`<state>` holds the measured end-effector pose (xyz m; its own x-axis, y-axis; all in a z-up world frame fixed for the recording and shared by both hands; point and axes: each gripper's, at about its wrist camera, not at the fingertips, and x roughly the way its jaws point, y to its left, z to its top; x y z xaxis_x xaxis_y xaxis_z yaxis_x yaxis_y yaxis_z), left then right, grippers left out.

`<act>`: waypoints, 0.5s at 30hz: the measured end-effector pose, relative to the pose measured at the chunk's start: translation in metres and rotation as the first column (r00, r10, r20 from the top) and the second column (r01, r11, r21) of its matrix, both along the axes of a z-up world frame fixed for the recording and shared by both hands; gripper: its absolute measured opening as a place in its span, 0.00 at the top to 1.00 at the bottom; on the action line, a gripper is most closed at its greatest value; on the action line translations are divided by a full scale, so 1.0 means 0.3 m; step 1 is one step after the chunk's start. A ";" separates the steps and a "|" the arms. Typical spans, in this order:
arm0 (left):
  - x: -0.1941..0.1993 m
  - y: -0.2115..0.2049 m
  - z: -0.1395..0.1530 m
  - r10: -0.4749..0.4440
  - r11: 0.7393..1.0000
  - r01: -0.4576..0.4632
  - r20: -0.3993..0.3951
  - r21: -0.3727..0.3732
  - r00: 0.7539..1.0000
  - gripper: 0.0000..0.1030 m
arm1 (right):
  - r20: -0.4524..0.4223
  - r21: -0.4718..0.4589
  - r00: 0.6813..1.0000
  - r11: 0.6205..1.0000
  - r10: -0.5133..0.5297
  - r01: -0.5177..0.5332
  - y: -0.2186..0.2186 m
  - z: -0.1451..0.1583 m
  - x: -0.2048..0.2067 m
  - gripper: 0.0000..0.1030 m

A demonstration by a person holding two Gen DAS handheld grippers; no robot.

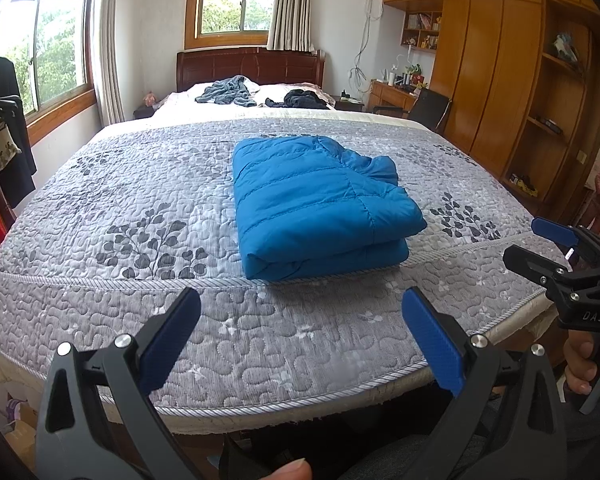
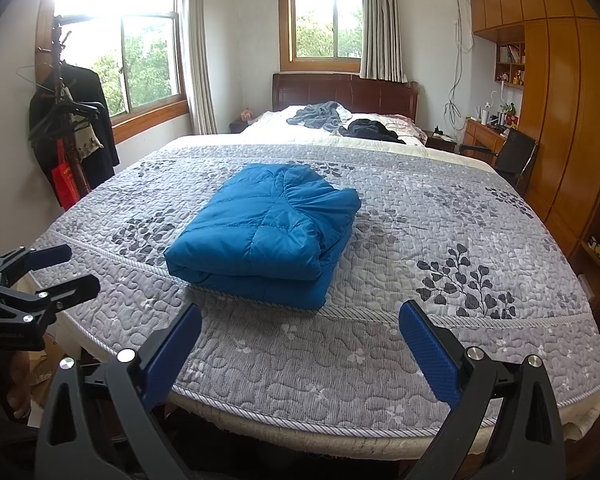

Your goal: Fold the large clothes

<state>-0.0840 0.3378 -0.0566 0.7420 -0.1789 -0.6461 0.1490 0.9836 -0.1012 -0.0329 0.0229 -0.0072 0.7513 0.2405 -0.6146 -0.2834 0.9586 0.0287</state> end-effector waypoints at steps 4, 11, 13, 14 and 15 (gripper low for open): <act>0.000 -0.001 -0.002 -0.003 1.000 0.003 0.000 0.001 1.000 0.03 | 0.000 0.000 1.000 1.000 -0.004 0.004 -0.003 0.001 0.003 0.04; 0.002 -0.004 -0.003 -0.005 1.000 0.005 -0.004 0.002 1.000 0.03 | 0.001 0.003 1.000 1.000 -0.008 0.008 -0.010 0.002 0.006 0.04; 0.003 -0.008 -0.002 -0.007 1.000 0.007 -0.003 0.004 1.000 0.03 | 0.001 0.003 1.000 1.000 -0.009 0.009 -0.010 0.003 0.006 0.04; 0.003 -0.010 -0.001 -0.008 1.000 0.008 -0.002 0.005 1.000 0.03 | 0.001 0.003 1.000 1.000 -0.009 0.009 -0.010 0.002 0.006 0.04; 0.002 -0.011 0.000 -0.009 1.000 0.009 -0.002 0.006 1.000 0.03 | 0.000 0.003 1.000 1.000 -0.009 0.009 -0.010 0.002 0.005 0.04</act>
